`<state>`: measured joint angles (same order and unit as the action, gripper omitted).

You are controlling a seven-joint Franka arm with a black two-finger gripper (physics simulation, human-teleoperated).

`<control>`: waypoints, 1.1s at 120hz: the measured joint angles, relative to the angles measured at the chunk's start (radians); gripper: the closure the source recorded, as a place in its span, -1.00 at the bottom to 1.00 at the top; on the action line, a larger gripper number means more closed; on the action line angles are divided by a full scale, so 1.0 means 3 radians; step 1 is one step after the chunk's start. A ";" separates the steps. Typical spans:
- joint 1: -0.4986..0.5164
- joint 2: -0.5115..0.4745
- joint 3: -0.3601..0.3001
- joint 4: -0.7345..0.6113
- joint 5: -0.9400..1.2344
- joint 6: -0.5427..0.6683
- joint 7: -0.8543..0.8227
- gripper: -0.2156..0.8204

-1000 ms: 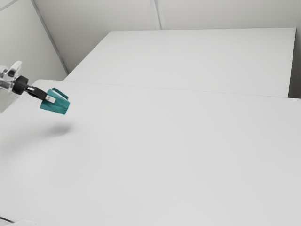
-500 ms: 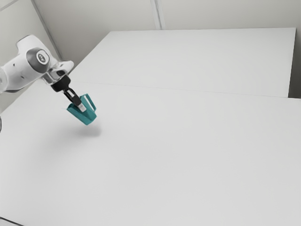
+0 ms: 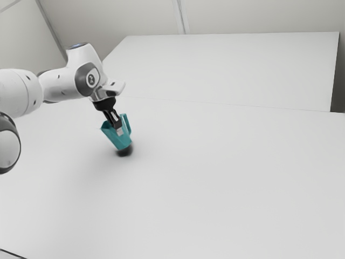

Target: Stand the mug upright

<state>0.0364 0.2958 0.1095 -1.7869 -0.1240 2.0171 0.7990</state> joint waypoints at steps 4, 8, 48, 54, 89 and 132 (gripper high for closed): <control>-0.0044 0.0001 0.0003 -0.0013 0.0053 0.0020 -0.0052 0.93; -0.0089 0.0004 0.0005 -0.0028 0.0116 0.0046 -0.0106 0.93; -0.0351 0.0087 0.0008 -0.0126 0.0596 0.0337 -0.0688 0.93; -0.0357 0.0111 0.0008 -0.0128 0.0615 0.0372 -0.0761 0.93; -0.0377 0.0163 0.0008 -0.0130 0.0653 0.0468 -0.1089 0.93; -0.0380 0.0157 0.0008 -0.0108 0.0654 0.0481 -0.1273 -0.13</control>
<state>-0.0775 0.3429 0.1120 -1.8192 0.0721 2.1612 0.4171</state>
